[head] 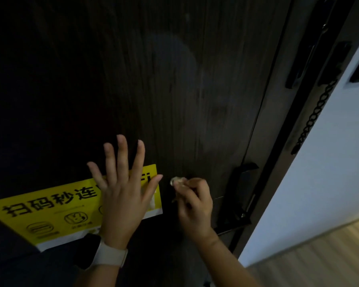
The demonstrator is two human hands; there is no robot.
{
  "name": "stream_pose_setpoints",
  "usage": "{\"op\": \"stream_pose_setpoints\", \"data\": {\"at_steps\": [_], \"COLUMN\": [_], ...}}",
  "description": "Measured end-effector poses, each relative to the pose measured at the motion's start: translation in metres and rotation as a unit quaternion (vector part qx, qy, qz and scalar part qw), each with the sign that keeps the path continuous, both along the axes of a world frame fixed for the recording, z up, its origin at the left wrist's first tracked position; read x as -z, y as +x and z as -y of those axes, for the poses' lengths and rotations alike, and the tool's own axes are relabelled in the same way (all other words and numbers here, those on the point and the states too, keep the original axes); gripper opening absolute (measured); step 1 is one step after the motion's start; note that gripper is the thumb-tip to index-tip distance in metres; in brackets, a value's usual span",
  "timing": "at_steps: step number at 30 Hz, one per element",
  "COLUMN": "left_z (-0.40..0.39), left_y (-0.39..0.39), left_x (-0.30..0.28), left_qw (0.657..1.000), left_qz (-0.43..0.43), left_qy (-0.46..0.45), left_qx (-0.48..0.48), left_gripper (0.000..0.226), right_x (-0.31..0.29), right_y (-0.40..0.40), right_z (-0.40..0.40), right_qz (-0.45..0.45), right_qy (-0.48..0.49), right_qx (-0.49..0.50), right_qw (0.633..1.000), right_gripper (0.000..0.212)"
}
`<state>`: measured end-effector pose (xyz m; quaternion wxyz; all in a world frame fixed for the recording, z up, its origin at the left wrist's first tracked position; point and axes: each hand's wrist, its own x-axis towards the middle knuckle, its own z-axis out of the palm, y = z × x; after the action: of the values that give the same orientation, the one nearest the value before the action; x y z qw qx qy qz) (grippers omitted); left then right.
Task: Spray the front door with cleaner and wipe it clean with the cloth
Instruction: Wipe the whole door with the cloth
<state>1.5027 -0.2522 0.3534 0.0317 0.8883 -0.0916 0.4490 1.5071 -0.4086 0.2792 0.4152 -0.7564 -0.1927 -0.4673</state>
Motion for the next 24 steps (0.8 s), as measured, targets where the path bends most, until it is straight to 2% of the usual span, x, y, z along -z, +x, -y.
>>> {"op": "stream_pose_setpoints", "data": {"at_steps": [2,5,7,9,12,15,17,21,24], "left_z": [0.000,0.000,0.000,0.001,-0.001,-0.003,-0.003,-0.001,-0.002], "left_y": [0.000,0.000,0.001,0.001,0.000,-0.001,-0.001,-0.002,-0.002], "left_x": [0.000,0.001,0.001,0.001,0.001,0.000,0.000,0.000,-0.001], "left_qw": [1.000,1.000,1.000,1.000,0.999,0.999,0.999,0.999,0.999], "left_qz": [0.002,0.003,0.001,-0.005,-0.013,-0.016,-0.018,-0.019,-0.028], "left_qy": [0.004,0.007,0.008,0.015,0.029,0.043,0.037,0.034,0.027], "left_qx": [-0.001,-0.005,-0.008,-0.013,-0.018,-0.024,-0.020,-0.021,-0.017], "left_gripper": [0.087,0.089,0.089,0.089,0.089,0.091,0.096,0.099,0.099], "right_x": [0.003,-0.001,0.002,0.012,0.035,0.041,0.041,0.045,0.057], "right_y": [0.002,0.010,0.010,0.004,-0.010,-0.010,-0.007,0.005,-0.003], "right_z": [0.014,0.048,0.047,0.017,-0.034,-0.024,0.008,0.049,0.017], "right_qz": [-0.003,-0.021,-0.022,-0.020,-0.041,-0.063,-0.074,-0.104,-0.140], "right_qy": [0.001,0.151,0.206,0.192,0.089,0.034,0.095,0.242,0.236], "right_qx": [0.011,0.114,0.142,0.121,0.037,0.009,0.059,0.164,0.151], "right_qw": [1.000,0.982,0.968,0.974,0.994,0.997,0.991,0.951,0.950], "right_gripper": [0.031,0.024,0.019,0.021,0.025,0.027,0.023,0.016,0.019]}}
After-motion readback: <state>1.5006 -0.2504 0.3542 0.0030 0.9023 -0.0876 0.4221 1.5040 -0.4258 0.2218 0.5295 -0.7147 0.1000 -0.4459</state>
